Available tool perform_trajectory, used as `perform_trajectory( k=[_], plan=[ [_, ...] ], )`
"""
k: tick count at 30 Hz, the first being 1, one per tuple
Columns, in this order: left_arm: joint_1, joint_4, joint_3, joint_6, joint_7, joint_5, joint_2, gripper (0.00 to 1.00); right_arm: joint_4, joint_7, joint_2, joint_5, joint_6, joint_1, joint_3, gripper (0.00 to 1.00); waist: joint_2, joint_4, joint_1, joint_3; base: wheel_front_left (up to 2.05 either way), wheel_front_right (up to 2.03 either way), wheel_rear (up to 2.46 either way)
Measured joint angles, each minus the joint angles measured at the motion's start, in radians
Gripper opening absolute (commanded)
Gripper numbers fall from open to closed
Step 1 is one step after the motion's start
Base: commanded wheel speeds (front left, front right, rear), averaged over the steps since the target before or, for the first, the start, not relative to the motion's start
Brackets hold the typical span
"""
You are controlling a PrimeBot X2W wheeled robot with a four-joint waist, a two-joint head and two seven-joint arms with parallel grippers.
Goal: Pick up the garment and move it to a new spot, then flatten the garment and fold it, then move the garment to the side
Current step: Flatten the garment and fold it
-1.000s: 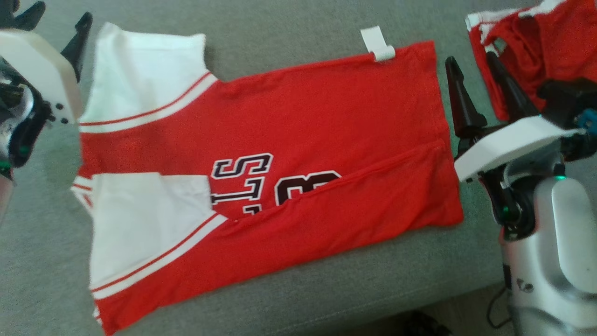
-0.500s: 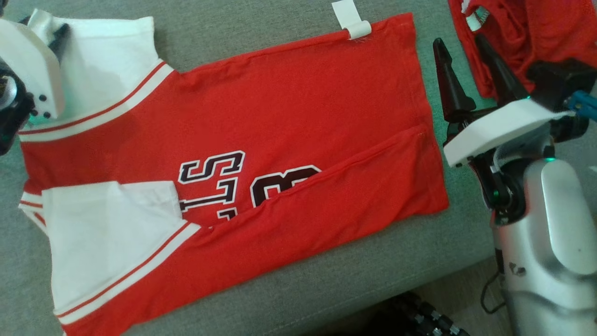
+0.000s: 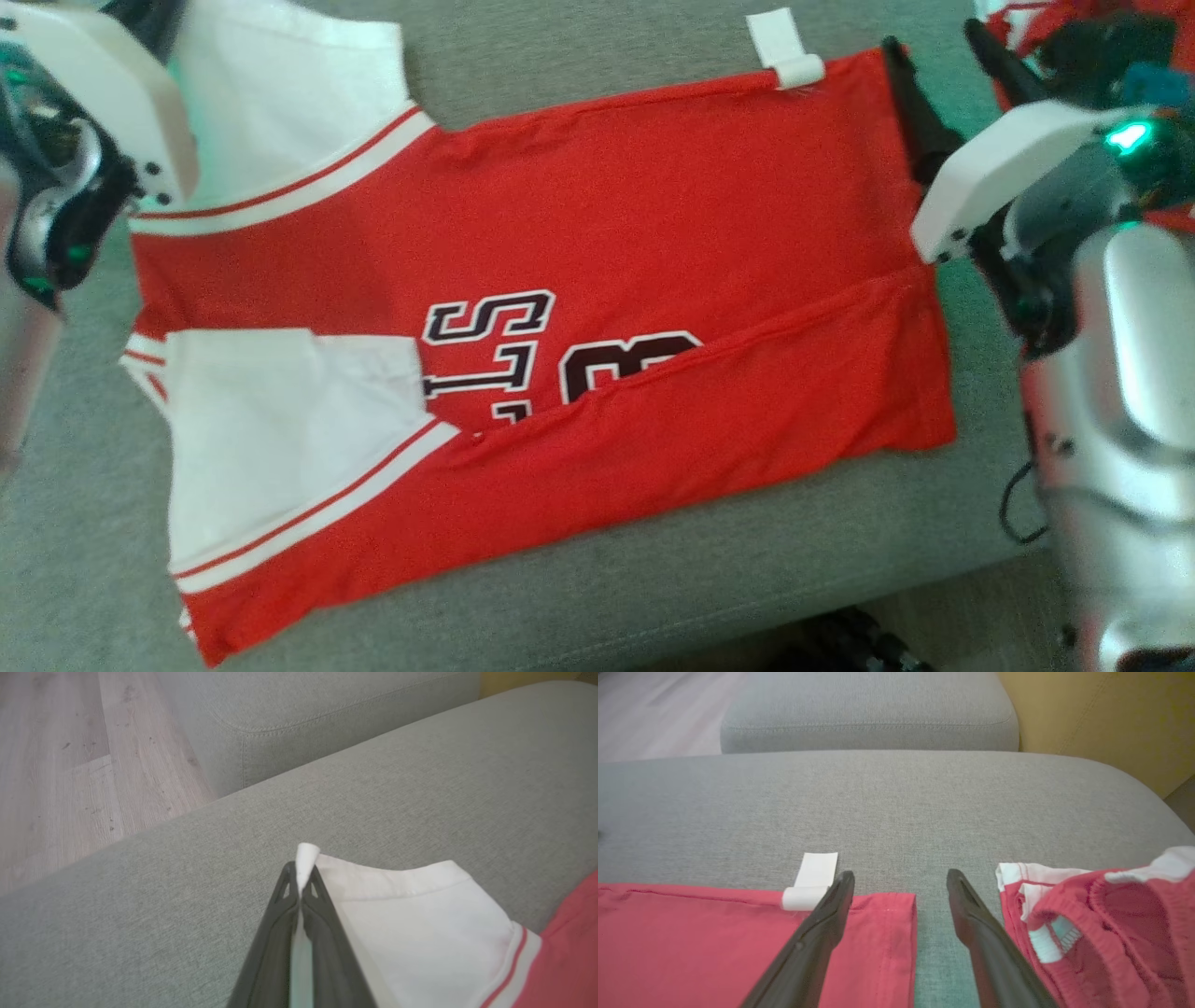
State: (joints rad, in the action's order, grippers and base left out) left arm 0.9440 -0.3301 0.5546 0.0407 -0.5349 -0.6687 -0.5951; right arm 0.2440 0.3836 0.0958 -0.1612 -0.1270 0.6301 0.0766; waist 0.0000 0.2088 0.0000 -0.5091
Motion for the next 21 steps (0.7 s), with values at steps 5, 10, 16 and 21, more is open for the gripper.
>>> perform_trajectory(
  k=[5, 10, 16, 21],
  plan=[
    [0.001, 0.019, 0.011, 0.008, 0.052, 0.0, 0.037, 0.0, 0.122, 0.058, 0.049, 0.026, 0.0, 0.072, -0.026, 1.0, 0.0, -0.051, 0.0, 0.002, 0.0, 0.0, 0.0],
    [0.001, 0.042, 0.029, 0.021, 0.082, 0.0, 0.061, 0.0, 0.212, 0.093, 0.056, 0.011, 0.0, 0.096, -0.019, 1.0, 0.0, -0.093, 0.0, 0.001, 0.0, 0.0, 0.0],
    [0.0, 0.053, 0.032, 0.023, 0.108, 0.0, 0.071, 0.0, 0.27, 0.089, 0.069, -0.01, 0.0, 0.123, -0.016, 0.09, 0.0, -0.116, 0.0, 0.007, 0.0, 0.0, 0.0],
    [-0.011, 0.056, 0.032, 0.03, 0.135, 0.0, 0.071, 0.0, 0.308, 0.05, 0.072, -0.027, 0.0, 0.13, -0.006, 0.0, 0.0, -0.123, 0.0001, 0.023, 0.0, 0.0, 0.0]
  ],
)
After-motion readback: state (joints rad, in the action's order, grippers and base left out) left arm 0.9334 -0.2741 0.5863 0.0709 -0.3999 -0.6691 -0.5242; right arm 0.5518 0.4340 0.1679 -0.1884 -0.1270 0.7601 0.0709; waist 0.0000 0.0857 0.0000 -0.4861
